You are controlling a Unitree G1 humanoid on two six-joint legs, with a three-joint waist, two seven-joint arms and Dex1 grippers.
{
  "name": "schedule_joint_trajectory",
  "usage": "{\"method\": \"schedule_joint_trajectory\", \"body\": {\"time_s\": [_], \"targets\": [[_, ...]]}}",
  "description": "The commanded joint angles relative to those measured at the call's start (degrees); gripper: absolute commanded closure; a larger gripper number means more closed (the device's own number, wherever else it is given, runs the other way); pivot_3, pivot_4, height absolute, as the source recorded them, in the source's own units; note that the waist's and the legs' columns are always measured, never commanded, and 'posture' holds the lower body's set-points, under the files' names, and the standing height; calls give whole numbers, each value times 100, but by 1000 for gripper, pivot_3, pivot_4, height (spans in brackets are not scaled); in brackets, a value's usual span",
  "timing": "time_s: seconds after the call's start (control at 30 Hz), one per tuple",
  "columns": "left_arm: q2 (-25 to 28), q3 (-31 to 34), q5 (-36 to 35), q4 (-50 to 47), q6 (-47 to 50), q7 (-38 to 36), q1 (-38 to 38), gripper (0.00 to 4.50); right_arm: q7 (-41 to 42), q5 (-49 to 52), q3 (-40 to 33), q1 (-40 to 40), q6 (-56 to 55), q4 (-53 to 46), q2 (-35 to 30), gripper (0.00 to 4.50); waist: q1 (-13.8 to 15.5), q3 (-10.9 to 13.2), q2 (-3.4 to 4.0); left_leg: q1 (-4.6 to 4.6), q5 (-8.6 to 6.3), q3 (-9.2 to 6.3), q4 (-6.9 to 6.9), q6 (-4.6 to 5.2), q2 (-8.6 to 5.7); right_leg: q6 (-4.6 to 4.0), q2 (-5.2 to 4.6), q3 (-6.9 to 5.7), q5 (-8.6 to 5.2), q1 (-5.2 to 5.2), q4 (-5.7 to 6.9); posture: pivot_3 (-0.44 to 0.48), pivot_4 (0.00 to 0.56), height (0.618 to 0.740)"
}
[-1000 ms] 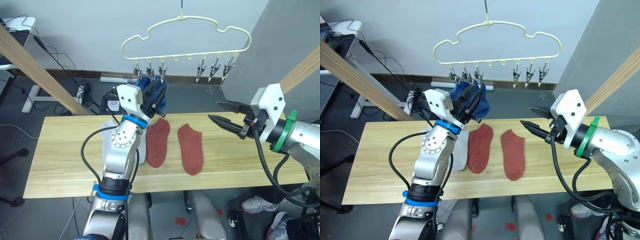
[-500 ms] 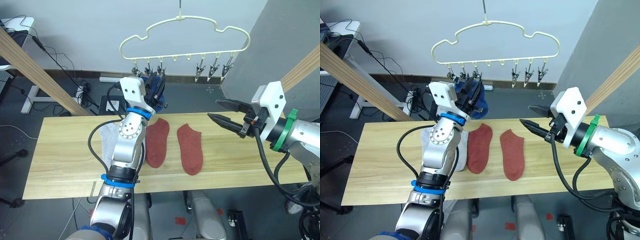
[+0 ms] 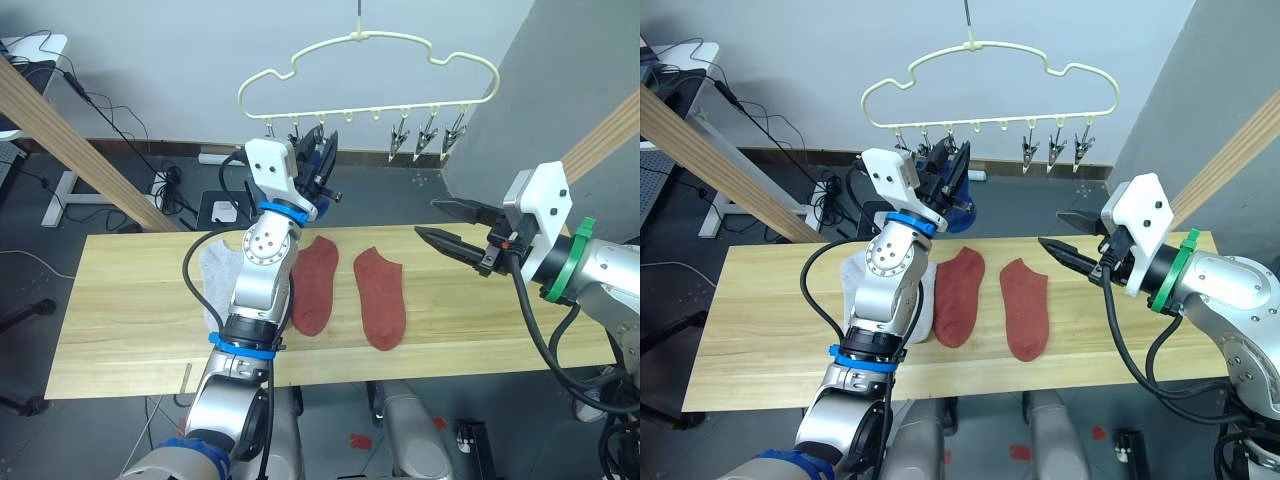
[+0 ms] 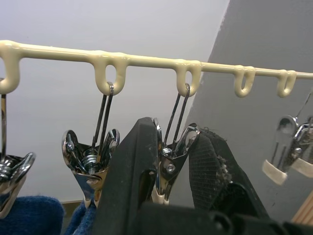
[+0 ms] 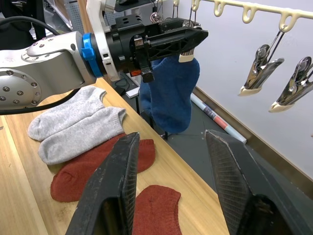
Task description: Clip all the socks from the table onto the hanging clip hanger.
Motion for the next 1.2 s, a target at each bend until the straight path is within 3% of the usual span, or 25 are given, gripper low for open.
{"method": "schedule_joint_trajectory", "body": {"time_s": [0.03, 0.2, 0.4, 0.87, 0.97, 1.13, 1.2], "targets": [[-47, 5, -14, -223, -84, 6, -70, 3196, -30, 91, -95, 2, -103, -100, -49, 2266, -1, 0, 0, 0, 0, 0, 0, 0, 0, 0, 0, 0, 0, 0, 0, -183, 351, 740], [-36, 29, -27, -201, -83, 10, -90, 3196, -20, 101, -46, 26, -110, -110, -28, 2266, -4, 0, 0, 0, 0, 0, 0, 0, 0, 0, 0, 0, 0, 0, 0, -183, 350, 740], [-48, 82, -63, -181, -104, 5, -106, 4226, -41, 85, 38, 86, -136, -146, 1, 2266, -20, 0, 0, 0, 0, 0, 0, 0, 0, 0, 0, 0, 0, 0, 1, -183, 350, 740], [-1, 93, -167, -355, -20, -203, -13, 4231, -282, -67, 325, 458, -214, -261, 117, 2266, -49, -1, -1, 0, 0, 0, 2, -1, 0, -17, 0, -1, 10, 0, 2, -176, 348, 740], [11, 113, -242, -391, 53, -277, -18, 4231, -565, -358, 579, 494, -217, -163, 228, 1767, -59, -1, -1, 0, 2, -2, 3, -1, 0, -17, 0, -2, 10, 0, 5, -176, 348, 740], [92, 96, -416, -574, 270, -523, 10, 4231, -1456, -1080, 1426, 853, -97, 35, 826, 23, -72, -7, -7, 1, 4, -6, 3, -5, 3, -15, 1, -5, 9, 0, 6, -172, 352, 740], [165, 77, -504, -665, 380, -691, 33, 4231, -1890, -1558, 1860, 970, -212, 315, 1196, 0, -75, -7, -7, 1, 6, -4, 2, -9, 4, -17, 3, -4, 10, -2, 8, -165, 355, 740]]}}
